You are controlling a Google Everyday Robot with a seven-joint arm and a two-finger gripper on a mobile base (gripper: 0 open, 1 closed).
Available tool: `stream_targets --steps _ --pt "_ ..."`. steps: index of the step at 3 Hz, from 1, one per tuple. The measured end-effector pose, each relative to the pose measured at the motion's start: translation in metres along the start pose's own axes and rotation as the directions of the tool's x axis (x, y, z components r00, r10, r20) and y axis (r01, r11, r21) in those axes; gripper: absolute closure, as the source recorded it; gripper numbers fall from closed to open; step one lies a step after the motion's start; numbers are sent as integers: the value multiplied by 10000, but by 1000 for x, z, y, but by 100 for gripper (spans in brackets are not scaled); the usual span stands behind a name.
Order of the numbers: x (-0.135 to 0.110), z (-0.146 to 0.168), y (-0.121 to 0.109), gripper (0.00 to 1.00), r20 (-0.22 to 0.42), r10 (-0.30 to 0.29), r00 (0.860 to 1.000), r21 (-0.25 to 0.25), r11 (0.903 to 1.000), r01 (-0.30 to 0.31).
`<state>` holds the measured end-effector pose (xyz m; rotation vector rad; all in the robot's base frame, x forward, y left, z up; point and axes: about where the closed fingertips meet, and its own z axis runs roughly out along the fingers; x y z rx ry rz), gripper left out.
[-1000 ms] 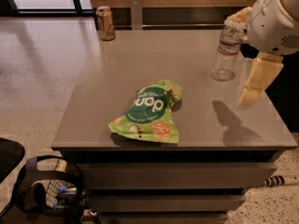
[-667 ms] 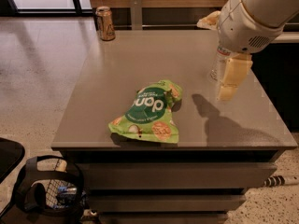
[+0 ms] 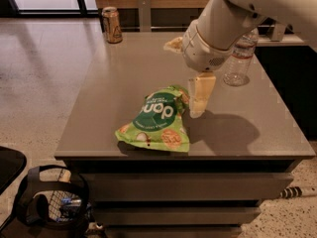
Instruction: Move green rice chip bag near orange can
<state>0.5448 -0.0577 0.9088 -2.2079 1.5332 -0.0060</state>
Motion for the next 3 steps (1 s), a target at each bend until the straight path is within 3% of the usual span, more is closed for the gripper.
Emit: stream_targets --steps 1,3 --pt "-11 36 1 0 496 -479 9976 -220 9986 490" --pt "-14 36 -1 0 578 -652 9962 -334 9972 672"
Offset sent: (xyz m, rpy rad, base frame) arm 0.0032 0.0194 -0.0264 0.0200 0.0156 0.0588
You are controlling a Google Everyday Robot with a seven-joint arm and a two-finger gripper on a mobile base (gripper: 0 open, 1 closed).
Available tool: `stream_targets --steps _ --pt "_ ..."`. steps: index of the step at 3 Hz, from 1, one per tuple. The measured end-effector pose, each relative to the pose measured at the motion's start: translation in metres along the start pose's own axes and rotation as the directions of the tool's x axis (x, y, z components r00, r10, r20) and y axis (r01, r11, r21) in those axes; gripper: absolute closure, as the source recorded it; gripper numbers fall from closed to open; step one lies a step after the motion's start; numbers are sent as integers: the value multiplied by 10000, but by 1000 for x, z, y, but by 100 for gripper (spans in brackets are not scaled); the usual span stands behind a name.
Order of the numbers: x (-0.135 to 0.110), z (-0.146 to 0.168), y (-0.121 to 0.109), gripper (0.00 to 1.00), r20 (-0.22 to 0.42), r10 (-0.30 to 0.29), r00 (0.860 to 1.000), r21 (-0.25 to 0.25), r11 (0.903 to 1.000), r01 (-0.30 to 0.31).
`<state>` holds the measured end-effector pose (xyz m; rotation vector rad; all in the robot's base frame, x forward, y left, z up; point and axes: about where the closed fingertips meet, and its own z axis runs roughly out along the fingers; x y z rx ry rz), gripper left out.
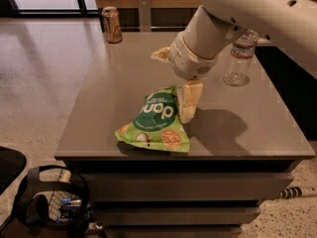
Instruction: Move green rice chip bag near orange can
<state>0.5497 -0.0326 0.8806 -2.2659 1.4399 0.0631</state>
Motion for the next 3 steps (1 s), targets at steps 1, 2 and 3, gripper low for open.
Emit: stream_targets --steps 1,2,3 --pt "-7 11 -3 0 247 -264 9993 -415 9988 274" --pt "-25 44 0 0 976 -576 9936 -1422 9873 712" --pt "-39 72 10 2 1537 -596 9863 -2176 9716 926"
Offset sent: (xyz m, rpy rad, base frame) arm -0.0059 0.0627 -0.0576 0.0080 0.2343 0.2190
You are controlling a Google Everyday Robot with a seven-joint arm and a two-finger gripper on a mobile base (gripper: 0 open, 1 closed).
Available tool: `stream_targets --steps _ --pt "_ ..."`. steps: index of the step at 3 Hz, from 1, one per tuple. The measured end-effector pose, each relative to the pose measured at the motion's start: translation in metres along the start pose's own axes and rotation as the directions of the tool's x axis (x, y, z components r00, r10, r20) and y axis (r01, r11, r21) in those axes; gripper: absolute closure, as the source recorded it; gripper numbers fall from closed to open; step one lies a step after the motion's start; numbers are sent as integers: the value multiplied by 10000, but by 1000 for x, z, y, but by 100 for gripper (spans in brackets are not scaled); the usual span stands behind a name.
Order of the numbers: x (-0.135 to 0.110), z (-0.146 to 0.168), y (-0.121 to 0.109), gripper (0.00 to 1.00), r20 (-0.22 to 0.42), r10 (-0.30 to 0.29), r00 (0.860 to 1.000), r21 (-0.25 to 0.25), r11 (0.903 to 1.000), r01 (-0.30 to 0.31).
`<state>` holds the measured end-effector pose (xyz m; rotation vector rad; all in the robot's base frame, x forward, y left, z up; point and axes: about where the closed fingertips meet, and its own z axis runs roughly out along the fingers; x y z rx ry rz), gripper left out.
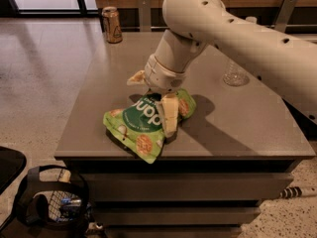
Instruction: Move green rice chip bag near orange can
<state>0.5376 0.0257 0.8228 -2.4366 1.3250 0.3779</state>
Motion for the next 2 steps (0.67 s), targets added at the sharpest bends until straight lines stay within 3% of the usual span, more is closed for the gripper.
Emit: stream_targets --steps 2 --pt "0 0 0 47 3 -6 10000 -7 10000 6"
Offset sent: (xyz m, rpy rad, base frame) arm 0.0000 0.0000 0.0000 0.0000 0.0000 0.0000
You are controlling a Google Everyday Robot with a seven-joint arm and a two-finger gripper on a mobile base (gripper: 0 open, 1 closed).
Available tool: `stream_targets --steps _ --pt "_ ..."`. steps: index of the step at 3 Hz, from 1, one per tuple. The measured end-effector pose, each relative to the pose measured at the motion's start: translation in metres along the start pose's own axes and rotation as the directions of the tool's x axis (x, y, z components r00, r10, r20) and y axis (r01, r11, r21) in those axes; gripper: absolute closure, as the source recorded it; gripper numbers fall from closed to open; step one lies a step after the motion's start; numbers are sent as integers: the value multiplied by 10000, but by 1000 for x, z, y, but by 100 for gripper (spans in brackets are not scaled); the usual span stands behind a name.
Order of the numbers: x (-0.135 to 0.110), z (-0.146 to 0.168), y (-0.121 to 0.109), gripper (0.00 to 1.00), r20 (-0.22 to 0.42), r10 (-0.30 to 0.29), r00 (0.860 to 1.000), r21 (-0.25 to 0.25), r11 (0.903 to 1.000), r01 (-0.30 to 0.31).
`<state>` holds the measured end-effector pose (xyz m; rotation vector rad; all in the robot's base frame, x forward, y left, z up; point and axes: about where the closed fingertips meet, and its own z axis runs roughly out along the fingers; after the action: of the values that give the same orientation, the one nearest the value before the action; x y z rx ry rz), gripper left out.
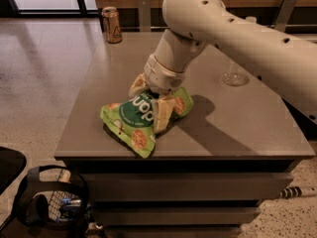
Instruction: Move green rice chip bag near orange can
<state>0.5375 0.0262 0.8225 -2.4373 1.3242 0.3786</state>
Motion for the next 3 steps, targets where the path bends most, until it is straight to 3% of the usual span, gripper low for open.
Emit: stream_targets --steps 1,2,3 --pt "-1 -2 0 77 0 0 10000 0 10000 0" --pt "-1 -3 -1 100 0 -1 10000 -2 10000 1" --pt "-1 -3 -1 100 -9 1 10000 -13 10000 -1"
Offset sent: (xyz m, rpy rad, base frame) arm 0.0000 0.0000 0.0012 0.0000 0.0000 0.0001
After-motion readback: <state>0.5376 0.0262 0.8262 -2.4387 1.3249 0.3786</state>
